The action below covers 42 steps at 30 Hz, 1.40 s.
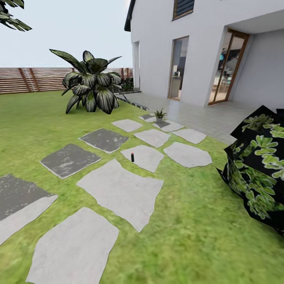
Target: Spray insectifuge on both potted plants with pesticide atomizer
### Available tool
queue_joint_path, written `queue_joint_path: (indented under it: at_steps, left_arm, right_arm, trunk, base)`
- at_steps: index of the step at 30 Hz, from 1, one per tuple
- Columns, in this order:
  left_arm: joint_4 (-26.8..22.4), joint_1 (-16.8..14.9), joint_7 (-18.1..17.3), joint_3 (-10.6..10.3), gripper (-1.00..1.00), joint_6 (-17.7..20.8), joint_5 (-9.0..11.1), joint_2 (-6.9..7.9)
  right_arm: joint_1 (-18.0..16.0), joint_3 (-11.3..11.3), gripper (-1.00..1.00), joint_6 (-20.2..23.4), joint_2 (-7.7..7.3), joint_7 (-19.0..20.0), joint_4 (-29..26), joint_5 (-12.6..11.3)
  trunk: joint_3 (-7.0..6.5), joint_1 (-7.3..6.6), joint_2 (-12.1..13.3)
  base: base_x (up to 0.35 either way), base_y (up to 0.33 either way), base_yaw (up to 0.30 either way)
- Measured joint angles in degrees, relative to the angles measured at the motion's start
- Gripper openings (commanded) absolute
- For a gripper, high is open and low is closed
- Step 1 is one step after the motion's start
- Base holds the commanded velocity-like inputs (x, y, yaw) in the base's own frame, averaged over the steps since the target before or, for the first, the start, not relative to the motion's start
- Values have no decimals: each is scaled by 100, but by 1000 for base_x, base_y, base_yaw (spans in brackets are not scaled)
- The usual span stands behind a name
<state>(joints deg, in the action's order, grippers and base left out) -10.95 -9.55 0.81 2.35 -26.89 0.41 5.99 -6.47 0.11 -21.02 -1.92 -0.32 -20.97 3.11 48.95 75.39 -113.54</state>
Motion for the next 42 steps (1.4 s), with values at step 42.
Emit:
queue_joint_path:
  at_steps: [42]
  left_arm:
    - [7,0,1,0,100,0,0,0]
  right_arm:
    - [0,-2,100,0,0,0,1,0]
  trunk:
    - [0,0,0]
  base:
    - [340,0,0]
